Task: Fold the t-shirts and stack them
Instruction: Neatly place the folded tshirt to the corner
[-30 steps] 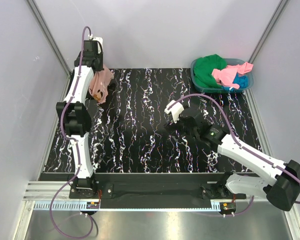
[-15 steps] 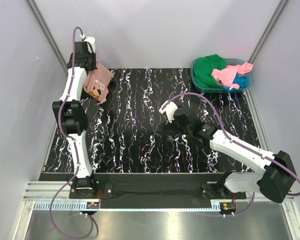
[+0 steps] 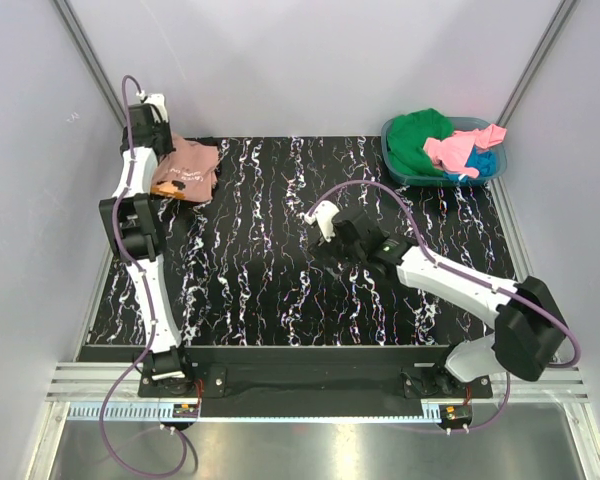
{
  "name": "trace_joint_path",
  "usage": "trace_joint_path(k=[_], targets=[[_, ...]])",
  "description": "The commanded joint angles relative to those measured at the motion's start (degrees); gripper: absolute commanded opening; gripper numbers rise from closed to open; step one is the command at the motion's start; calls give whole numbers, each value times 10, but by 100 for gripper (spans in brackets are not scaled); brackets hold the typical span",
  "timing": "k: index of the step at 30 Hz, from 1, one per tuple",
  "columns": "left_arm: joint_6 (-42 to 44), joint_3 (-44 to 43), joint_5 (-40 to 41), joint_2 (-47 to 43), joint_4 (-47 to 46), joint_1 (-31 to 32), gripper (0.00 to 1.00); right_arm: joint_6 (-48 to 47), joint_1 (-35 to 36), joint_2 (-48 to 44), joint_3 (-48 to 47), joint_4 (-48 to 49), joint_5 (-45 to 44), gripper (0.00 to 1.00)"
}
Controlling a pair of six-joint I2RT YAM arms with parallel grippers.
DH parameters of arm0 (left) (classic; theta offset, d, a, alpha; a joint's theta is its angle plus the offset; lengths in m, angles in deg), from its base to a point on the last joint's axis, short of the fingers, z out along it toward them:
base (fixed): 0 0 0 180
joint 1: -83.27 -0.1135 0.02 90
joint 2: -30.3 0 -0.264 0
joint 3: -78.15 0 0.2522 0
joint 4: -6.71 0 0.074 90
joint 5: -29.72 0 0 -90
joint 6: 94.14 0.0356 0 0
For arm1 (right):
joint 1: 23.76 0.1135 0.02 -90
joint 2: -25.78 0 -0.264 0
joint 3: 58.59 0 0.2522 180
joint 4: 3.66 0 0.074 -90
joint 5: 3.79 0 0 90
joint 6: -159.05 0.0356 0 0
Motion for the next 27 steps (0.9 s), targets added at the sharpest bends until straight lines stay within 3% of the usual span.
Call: trace_joint_path(k=[1, 11, 16, 27], targets=[[-17, -43, -23, -2, -72, -7, 0, 2, -6, 20, -36, 22, 12, 88], [-91, 86, -87, -133, -157, -12, 0, 11, -8, 66, -68, 37, 19, 88], [-138, 101, -126, -172, -181, -12, 0, 16, -9, 63, -58, 44, 26, 87], [-171, 61, -137, -120, -195, -24, 0, 9, -12, 47, -43, 43, 19, 87]])
